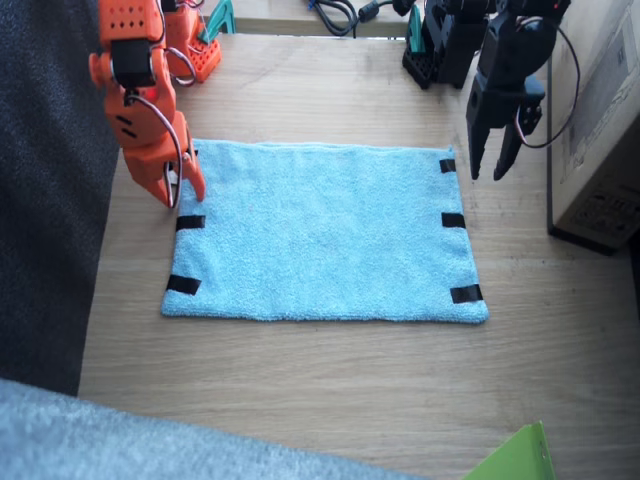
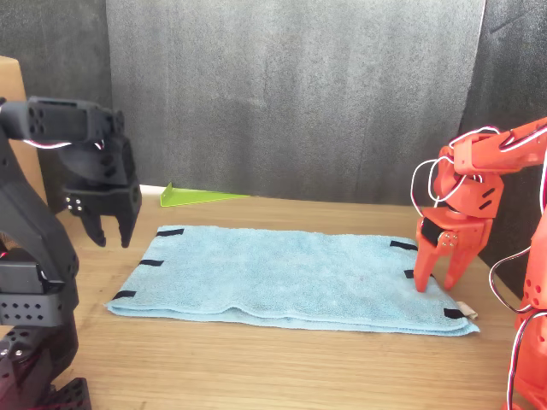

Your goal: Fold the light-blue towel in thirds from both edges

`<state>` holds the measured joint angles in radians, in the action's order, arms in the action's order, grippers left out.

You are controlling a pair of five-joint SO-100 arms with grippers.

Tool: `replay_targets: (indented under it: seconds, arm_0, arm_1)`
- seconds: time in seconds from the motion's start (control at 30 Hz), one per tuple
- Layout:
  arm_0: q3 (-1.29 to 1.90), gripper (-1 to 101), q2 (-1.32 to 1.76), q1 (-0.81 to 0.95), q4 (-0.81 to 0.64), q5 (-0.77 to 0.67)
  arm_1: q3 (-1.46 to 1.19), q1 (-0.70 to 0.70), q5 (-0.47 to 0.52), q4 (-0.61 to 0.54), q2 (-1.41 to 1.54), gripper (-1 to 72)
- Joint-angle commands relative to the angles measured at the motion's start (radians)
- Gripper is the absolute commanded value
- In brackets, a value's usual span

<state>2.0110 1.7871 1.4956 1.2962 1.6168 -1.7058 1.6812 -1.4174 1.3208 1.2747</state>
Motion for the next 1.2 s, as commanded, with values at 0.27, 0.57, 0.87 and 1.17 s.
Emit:
replay_targets:
  seconds: [0.27,0.57,0.87,1.17]
  arm_0:
    - [-0.078,21,-0.201,-0.095,-0.006,-0.002]
    - [-0.172,21,-0.333,-0.120,0.018,0.006]
    - [-0.267,20,-0.451,-0.114,0.100,0.014]
    - [-0.307,19,-0.499,-0.106,0.130,0.011]
  arm_1:
    - [0.012,0.008,-0.003,-0.018,-0.028,24.1]
    - [0.012,0.009,0.003,-0.017,-0.029,24.3]
    - [0.003,0.015,0.000,-0.015,-0.028,24.1]
    - [0.003,0.021,-0.003,-0.008,-0.029,23.9]
